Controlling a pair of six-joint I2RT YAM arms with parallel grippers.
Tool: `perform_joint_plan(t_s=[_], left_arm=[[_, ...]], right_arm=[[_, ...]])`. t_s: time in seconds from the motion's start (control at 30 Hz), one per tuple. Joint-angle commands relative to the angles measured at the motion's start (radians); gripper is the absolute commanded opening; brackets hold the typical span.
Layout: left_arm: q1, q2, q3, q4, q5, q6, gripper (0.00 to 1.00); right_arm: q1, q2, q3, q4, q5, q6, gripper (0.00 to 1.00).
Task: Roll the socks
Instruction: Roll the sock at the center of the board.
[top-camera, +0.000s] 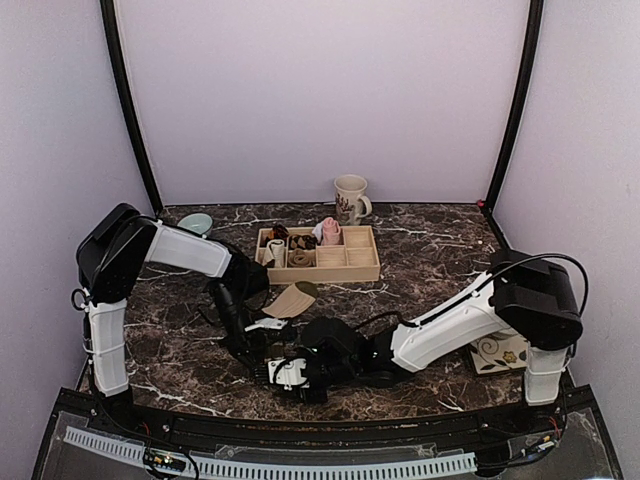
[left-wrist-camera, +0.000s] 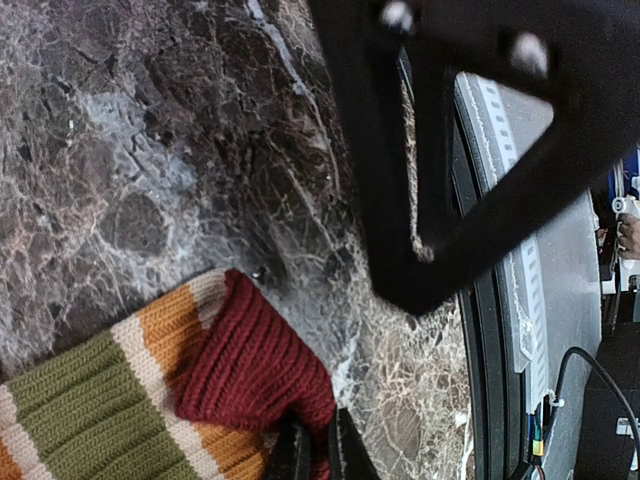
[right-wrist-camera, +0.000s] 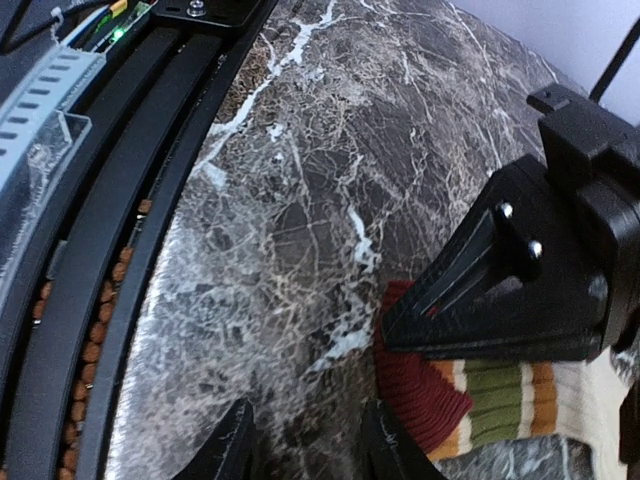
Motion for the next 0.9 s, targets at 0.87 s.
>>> perform_joint_plan(t_s=[0.87], left_arm=[[-0.006,0.025,0.0,-0.027,-0.047,0.06,0.0]], right_arm=[[-0.063,0.153,0.128,0.021,0.084,-0.184,0.4]])
